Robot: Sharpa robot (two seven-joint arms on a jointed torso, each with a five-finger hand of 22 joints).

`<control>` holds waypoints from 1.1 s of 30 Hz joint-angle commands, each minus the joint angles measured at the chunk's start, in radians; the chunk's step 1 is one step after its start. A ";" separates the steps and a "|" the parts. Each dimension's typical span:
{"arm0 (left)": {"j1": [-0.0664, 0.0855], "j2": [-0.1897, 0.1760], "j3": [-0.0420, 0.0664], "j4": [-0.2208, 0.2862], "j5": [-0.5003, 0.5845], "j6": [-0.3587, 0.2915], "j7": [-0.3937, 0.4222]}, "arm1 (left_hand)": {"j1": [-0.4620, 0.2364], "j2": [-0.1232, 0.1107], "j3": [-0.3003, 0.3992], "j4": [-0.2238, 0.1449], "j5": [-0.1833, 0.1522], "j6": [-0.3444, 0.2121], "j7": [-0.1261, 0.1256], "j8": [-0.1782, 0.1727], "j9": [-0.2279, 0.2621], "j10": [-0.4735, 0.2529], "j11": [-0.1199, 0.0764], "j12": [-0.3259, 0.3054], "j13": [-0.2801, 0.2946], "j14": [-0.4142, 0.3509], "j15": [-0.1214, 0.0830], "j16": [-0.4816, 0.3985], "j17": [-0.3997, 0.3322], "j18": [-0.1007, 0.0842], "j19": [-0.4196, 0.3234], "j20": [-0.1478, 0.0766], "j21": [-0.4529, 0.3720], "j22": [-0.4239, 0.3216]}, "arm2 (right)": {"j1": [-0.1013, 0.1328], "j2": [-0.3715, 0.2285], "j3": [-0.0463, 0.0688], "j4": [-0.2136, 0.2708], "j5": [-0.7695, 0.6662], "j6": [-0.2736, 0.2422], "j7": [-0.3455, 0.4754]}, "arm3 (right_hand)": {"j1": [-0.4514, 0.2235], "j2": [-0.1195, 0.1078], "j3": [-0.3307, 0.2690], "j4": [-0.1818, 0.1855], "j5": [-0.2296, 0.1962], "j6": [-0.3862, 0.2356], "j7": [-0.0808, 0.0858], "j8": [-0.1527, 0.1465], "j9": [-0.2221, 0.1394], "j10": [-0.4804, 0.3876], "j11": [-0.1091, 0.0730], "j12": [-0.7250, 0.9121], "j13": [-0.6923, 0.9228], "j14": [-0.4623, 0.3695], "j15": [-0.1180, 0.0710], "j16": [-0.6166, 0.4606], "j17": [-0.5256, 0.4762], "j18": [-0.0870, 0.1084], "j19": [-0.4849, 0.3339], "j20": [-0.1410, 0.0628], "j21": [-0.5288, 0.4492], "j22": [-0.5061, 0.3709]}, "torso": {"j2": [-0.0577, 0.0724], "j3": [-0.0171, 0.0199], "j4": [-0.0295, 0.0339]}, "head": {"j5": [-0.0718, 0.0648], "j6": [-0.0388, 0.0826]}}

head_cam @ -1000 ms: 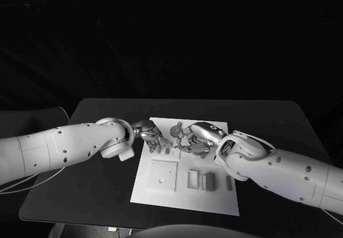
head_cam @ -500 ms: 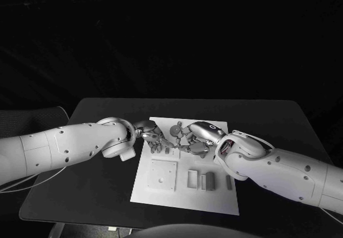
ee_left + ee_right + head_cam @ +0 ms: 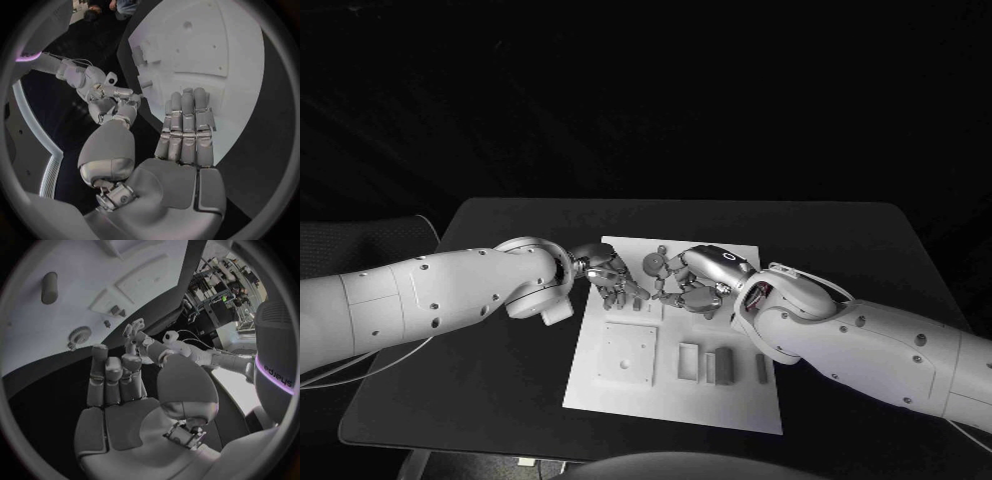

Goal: Assemble the parts on the task board

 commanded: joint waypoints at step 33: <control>0.001 0.008 0.000 0.000 -0.039 0.010 -0.006 | 0.010 0.017 -0.001 -0.030 -0.004 0.002 0.003 -0.006 0.005 -0.010 -0.002 -0.001 0.013 -0.011 0.001 0.006 0.000 0.008 -0.006 0.001 0.002 0.007 | 0.000 0.010 0.001 0.005 -0.023 0.001 -0.011 | -0.029 0.029 0.010 0.006 0.007 0.025 -0.009 0.012 0.008 0.009 -0.009 -0.007 -0.003 0.007 -0.015 -0.004 -0.005 0.014 0.017 -0.003 0.002 0.013 | 0.000 0.0007 -0.0002 | 0.002 -0.004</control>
